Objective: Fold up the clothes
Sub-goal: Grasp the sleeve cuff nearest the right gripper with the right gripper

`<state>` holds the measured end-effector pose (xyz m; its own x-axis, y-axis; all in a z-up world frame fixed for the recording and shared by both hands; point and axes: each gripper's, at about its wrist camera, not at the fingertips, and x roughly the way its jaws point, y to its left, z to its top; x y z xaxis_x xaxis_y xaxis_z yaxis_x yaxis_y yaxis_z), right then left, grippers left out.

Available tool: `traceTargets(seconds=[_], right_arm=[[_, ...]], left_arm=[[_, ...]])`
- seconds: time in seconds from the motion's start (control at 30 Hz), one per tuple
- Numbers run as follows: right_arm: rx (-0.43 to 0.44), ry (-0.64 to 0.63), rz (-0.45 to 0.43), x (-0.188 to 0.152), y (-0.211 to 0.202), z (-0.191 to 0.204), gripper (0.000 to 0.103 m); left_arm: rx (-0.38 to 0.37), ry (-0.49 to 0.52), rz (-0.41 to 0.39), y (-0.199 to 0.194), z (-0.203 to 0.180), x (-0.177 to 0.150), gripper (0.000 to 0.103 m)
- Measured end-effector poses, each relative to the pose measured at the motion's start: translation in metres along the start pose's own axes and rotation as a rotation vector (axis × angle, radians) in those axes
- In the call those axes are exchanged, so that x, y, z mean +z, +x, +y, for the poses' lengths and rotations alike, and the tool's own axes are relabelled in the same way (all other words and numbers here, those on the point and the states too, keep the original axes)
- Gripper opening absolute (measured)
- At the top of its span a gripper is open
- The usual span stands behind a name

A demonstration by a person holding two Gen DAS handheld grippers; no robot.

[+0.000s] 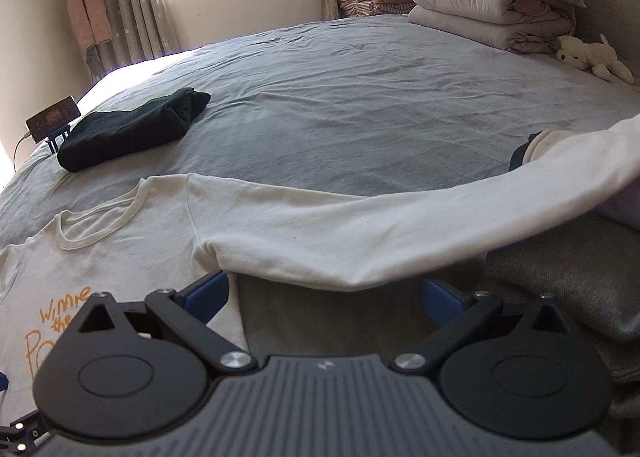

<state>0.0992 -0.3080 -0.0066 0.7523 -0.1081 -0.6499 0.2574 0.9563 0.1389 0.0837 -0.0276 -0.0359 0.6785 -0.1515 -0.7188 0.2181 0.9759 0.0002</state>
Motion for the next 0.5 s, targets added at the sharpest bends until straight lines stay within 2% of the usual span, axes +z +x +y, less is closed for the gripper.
traceTargets(seconds=[0.13,0.23,0.33,0.4,0.43,0.5], right_arm=[[-0.026,0.071,-0.032,0.006,0.0,-0.012,0.102],[-0.069,0.064,-0.064,0.007,0.002,-0.012,0.096],[-0.134,-0.014,-0.112,0.006,0.005,-0.003,0.076],[-0.157,-0.046,-0.145,0.006,0.007,0.0,0.053],[-0.167,-0.059,-0.16,0.006,0.008,0.001,0.048],[-0.178,-0.082,-0.197,0.007,0.007,0.004,0.027]], left_arm=[[-0.001,-0.009,-0.001,0.0,0.002,0.001,0.102],[0.002,-0.014,-0.001,0.0,0.003,0.001,0.102],[0.004,-0.015,-0.001,-0.001,0.004,0.001,0.102],[0.005,-0.015,-0.001,-0.001,0.004,0.0,0.102],[0.005,-0.015,-0.001,-0.001,0.005,0.0,0.102],[0.006,-0.017,-0.001,-0.001,0.007,0.001,0.102]])
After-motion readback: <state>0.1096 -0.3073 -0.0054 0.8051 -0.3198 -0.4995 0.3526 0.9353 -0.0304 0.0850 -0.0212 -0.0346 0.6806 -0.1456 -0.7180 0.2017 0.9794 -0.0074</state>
